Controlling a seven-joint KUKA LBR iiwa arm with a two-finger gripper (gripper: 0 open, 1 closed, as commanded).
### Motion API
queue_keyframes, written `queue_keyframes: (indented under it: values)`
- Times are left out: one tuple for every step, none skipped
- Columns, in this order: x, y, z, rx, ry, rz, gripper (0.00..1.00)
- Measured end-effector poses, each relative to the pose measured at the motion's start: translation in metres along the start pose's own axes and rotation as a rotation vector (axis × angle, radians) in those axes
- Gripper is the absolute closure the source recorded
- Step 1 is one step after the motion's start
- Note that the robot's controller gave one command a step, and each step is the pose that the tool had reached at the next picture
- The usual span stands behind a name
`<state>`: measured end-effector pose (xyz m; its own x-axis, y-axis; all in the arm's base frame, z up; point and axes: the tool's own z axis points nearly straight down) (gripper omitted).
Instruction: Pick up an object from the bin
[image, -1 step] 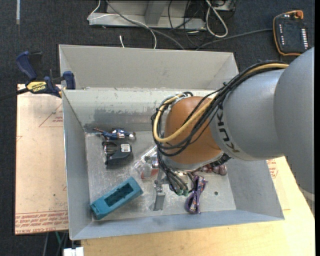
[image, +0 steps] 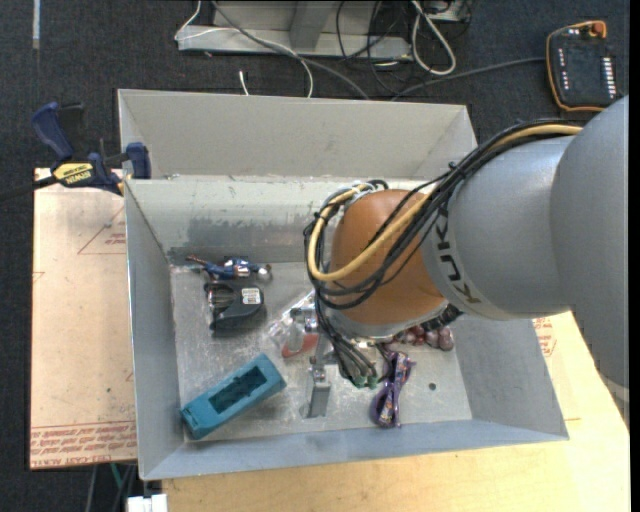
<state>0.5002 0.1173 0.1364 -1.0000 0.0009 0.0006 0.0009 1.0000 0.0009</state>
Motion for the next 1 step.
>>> queue_keyframes:
  values:
    - [-0.0062,0.0887,0.0605,0.000,-0.010,-0.249,0.00]
